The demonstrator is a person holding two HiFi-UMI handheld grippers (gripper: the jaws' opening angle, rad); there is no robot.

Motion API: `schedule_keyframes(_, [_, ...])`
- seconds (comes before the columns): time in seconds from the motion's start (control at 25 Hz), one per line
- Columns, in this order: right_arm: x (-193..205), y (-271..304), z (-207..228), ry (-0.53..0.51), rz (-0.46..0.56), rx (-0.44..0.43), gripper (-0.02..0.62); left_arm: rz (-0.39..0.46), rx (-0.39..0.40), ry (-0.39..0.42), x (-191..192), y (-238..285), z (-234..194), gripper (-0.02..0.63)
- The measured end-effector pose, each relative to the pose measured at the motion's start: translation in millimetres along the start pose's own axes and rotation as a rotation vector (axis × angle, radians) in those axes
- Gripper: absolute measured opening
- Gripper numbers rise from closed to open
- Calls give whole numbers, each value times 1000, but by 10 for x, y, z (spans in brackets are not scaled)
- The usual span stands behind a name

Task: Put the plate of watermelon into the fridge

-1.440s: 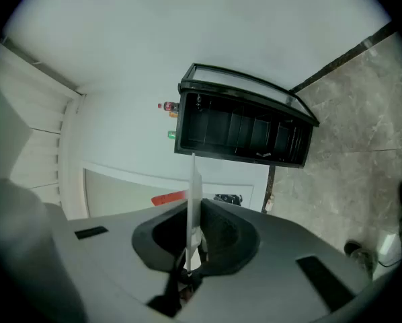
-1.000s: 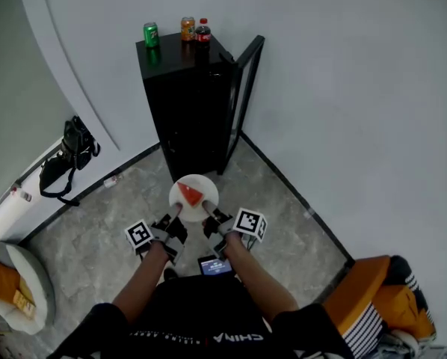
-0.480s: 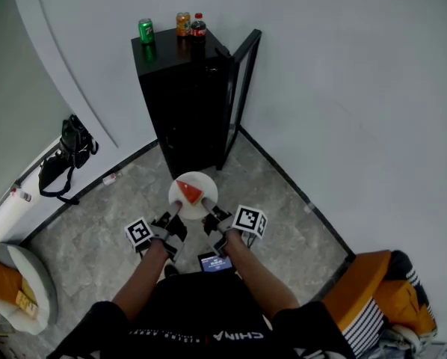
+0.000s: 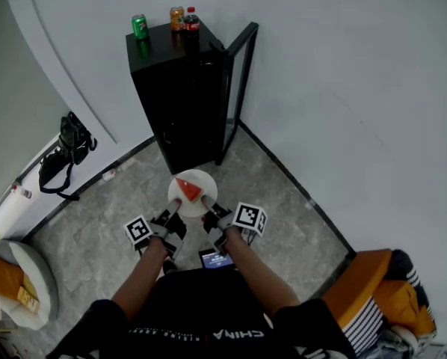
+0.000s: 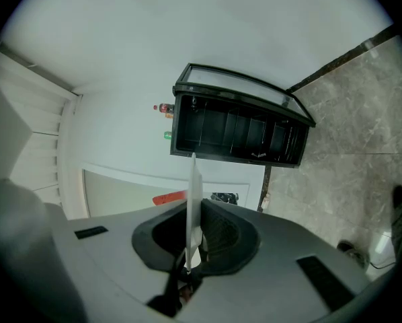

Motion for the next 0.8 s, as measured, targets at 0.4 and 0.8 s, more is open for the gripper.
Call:
schedule_keyframes(0.4, [-375, -390, 276, 29, -39, 5, 31, 11, -6, 13, 493, 333, -124, 41])
schedule_keyframes(0.8, [-505, -395, 420, 26, -82, 4, 31, 43, -47, 3, 595, 397, -276, 40])
Point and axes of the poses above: the fingertips, and each gripper's own axes: y forward along the fingers, z to its right, x out of its underside, the point moved 4 cm from there along -y, backward along the fingers, and after that the axes turned 11 degrees about x, right-handed, at the moved point
